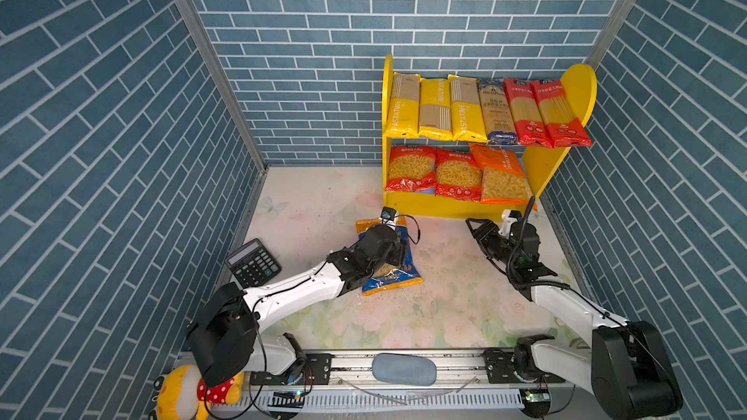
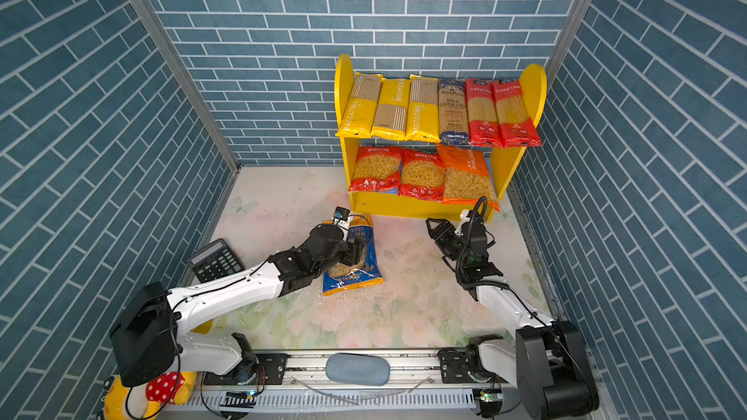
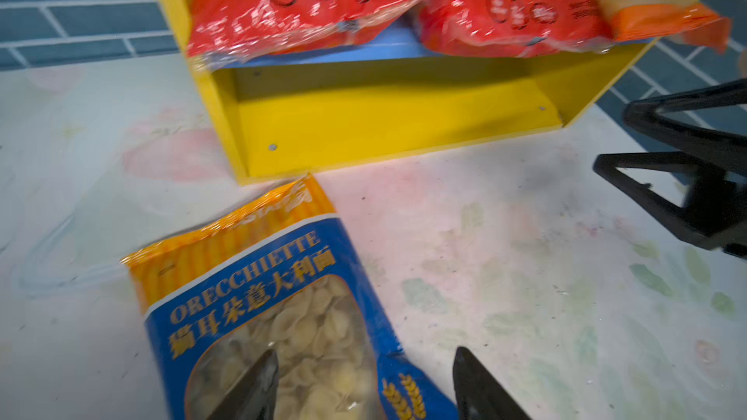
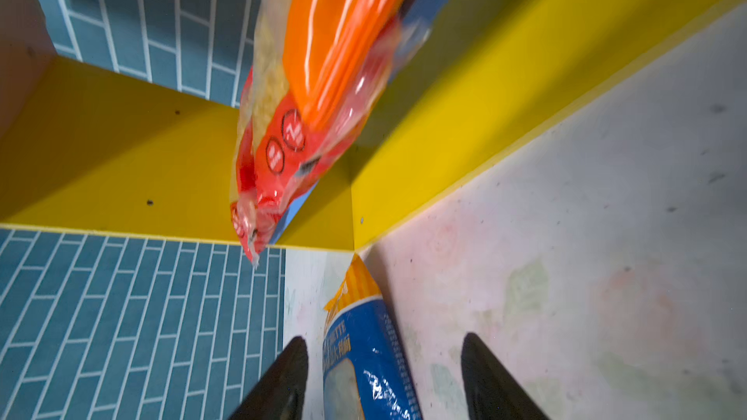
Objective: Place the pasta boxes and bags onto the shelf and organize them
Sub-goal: 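Open both grippers and draw them back from the shelf toward the blue orecchiette bag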
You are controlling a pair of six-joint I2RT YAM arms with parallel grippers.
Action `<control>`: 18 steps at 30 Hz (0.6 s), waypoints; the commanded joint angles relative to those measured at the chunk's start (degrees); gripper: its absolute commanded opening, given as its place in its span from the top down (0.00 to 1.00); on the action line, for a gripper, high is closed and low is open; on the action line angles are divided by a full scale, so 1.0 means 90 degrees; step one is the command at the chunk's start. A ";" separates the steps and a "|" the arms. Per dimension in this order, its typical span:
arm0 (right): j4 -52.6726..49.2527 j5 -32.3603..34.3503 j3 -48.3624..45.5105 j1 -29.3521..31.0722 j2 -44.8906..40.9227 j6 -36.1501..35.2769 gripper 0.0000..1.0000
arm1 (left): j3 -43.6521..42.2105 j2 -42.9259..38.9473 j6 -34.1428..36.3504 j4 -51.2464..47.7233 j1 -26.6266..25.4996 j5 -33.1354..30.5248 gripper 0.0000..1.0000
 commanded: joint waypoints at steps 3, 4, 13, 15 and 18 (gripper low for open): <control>-0.0048 0.0474 -0.0054 0.0998 0.0484 -0.0036 0.40 | -0.0579 -0.0543 -0.0934 -0.0890 0.0548 -0.0170 0.30; -0.0021 0.0509 -0.0019 0.1209 0.0621 -0.0035 0.40 | -0.0710 -0.0650 -0.1113 -0.0976 0.0697 -0.0085 0.30; 0.0019 0.0451 0.0839 0.2374 0.1949 -0.0369 0.34 | -0.1825 -0.1400 -0.1970 -0.1111 0.1457 0.0345 0.29; 0.0017 0.0360 0.1020 0.2463 0.2221 -0.0382 0.31 | -0.1893 -0.1378 -0.2014 -0.1024 0.1475 0.0435 0.27; 0.0015 0.0217 0.1248 0.2542 0.2568 -0.0358 0.27 | -0.2042 -0.1255 -0.2179 -0.0772 0.1513 0.0697 0.24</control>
